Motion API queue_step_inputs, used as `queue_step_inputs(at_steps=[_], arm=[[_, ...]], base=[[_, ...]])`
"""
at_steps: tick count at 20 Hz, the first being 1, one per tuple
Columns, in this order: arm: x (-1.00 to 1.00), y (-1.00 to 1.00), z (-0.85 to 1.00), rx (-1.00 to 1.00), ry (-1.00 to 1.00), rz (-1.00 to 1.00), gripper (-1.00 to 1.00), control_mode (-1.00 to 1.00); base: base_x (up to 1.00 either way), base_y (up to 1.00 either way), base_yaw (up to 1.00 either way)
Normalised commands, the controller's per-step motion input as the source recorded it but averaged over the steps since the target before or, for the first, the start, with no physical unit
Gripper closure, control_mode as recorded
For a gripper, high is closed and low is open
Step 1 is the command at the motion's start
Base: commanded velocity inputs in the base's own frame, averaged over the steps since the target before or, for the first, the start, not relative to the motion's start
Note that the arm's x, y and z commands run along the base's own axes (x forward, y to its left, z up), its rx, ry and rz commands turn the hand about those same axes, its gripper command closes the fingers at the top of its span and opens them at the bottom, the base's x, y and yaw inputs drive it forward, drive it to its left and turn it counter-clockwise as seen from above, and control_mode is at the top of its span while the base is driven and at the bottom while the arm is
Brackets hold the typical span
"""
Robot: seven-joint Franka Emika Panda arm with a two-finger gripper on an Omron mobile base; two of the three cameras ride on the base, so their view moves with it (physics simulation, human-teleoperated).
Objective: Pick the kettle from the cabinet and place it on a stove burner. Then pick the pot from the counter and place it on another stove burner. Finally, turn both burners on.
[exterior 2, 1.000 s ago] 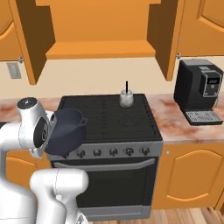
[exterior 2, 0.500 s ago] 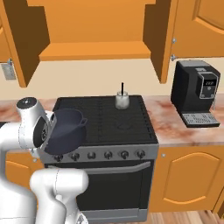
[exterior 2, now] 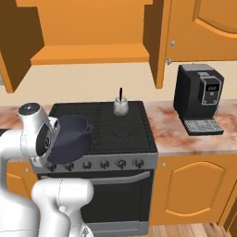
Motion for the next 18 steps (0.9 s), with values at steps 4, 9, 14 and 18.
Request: queue_step_inputs(at_steps=[4,9,14,18], arm=[[0.00,0.00,0.00,0.00,0.00,0.00,1.00,1.00],[0.00,0.00,0.00,0.00,0.00,0.00,1.00,1.00],[0.00,0.00,0.00,0.00,0.00,0.00,1.00,1.00],[0.00,0.00,0.00,0.00,0.00,0.00,1.00,1.00]], base=[[0.22,0.00,-0.05],[0.25,0.01,-0.09],[0.31,0.10,-0.04],[0.06,0.33,0.00]])
